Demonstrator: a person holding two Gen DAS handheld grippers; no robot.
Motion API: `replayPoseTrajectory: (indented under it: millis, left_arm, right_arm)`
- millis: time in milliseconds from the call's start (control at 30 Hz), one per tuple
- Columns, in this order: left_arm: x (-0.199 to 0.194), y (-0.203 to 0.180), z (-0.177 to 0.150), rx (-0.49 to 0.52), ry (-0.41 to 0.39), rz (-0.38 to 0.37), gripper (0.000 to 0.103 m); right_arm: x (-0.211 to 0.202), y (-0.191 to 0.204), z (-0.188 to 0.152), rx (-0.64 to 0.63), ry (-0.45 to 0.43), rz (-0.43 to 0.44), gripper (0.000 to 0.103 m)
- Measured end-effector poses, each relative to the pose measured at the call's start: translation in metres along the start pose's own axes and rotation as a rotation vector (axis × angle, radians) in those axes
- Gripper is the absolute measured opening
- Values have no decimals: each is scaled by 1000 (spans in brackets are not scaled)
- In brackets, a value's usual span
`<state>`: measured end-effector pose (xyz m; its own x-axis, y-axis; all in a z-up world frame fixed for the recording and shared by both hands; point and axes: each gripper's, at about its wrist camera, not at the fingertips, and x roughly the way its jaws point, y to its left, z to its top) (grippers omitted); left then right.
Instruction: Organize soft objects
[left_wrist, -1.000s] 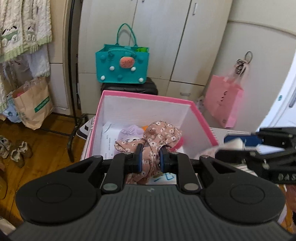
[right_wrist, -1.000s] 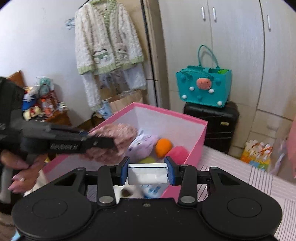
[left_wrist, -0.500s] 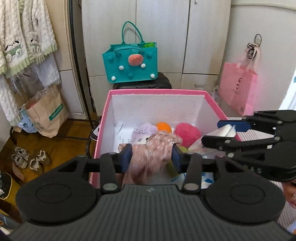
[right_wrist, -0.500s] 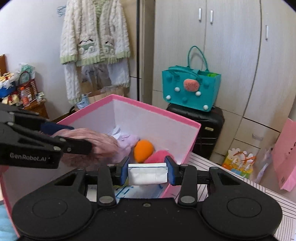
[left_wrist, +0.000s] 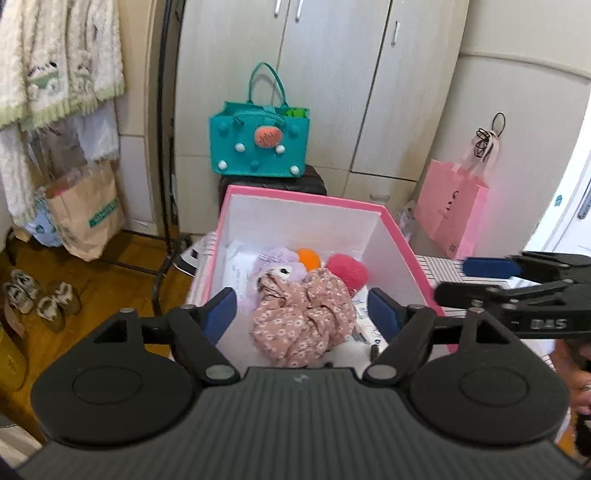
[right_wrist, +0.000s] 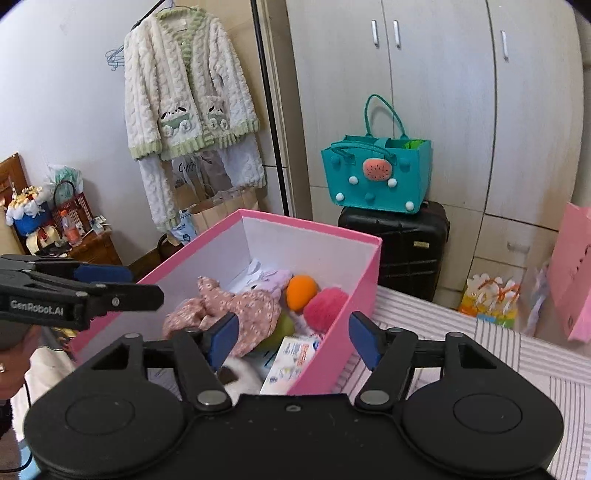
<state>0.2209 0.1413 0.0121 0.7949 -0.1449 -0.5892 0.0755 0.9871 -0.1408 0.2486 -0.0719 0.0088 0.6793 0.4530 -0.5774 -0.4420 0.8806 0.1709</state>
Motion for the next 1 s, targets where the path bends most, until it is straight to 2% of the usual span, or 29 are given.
replayPoseTrajectory:
  millis: [133, 200, 333, 433, 500, 600, 733, 867, 933, 1000]
  left_arm:
    - [-12, -6, -3, 22, -18, 40, 90]
    - [-17, -8, -4, 25, -16, 45, 90]
    - [-34, -12, -6, -11, -40, 91, 100]
    - [-45, -20, -9, 1, -40, 148, 103]
    - [-52, -26, -10, 31, -22, 189, 103]
    - [-57, -33, -6, 59, 64, 225, 103]
    - [-65, -36, -5, 36, 141, 251, 103]
    - [-78, -45, -14, 67, 133, 235, 103]
    - [-85, -53, -20, 86, 122, 218, 103]
    - [-89, -60, -26, 90, 118, 200, 103]
  right_arm:
    - [-19, 6, -7, -23, 6, -20, 76]
    - [-28, 10, -10, -39, 5, -30, 78]
    - [-48, 19, -16, -64, 4, -40, 82]
    - [-62, 23, -20, -62, -2, -44, 94]
    - [-70, 24, -22, -59, -1, -56, 99]
    - [-76, 29, -24, -89, 67, -112, 100]
    - [-83, 29, -27, -94, 123, -178, 100]
    - [-101, 24, -35, -83, 88, -159, 100]
    - [-117, 27, -43, -127, 27, -125, 100]
    - [-131, 31, -49, -152, -29, -129, 100]
